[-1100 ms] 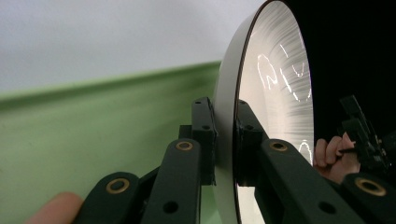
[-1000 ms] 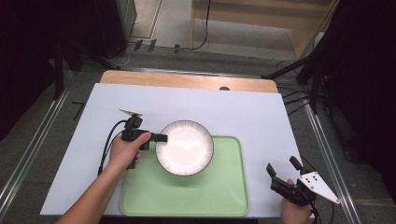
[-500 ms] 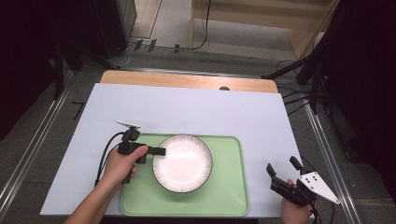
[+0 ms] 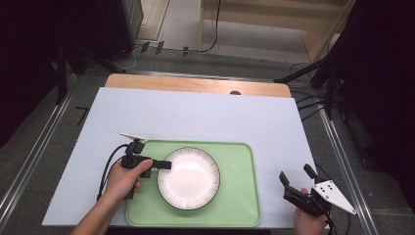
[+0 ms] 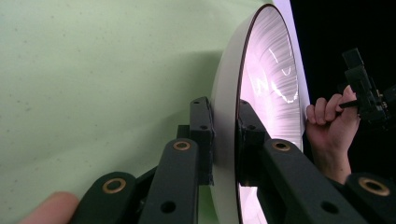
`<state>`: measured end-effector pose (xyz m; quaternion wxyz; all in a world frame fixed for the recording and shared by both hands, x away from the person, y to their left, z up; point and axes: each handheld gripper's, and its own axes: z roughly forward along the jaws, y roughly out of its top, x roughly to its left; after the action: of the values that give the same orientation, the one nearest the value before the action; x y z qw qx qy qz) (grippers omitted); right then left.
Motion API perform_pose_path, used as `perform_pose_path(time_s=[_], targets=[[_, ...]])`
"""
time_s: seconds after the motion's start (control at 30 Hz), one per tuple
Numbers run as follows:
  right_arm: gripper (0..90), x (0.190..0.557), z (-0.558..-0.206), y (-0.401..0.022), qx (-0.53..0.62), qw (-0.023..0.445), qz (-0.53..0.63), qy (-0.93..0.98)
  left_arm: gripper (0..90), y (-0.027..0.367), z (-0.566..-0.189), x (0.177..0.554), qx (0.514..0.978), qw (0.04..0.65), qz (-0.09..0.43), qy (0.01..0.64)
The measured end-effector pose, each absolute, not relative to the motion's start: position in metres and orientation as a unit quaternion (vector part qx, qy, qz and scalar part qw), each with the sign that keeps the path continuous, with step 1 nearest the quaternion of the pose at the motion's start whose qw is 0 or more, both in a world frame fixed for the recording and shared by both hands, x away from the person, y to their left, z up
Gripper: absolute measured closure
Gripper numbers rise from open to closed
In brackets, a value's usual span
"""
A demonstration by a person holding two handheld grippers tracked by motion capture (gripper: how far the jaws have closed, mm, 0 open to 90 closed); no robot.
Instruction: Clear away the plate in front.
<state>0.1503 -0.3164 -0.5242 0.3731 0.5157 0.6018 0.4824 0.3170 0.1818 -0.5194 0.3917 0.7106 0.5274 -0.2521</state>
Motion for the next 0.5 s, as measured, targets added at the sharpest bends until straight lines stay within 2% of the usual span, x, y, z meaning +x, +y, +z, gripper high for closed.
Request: perform_pose_path(time_s=[0.5], targets=[[12.9, 0.1503, -0.5243, -0.3167, 0.516, 0.373, 0.482, 0.602, 80.7, 0.1763, -0.5274, 0.3205, 0.701, 0.391, -0.263, 0.535]])
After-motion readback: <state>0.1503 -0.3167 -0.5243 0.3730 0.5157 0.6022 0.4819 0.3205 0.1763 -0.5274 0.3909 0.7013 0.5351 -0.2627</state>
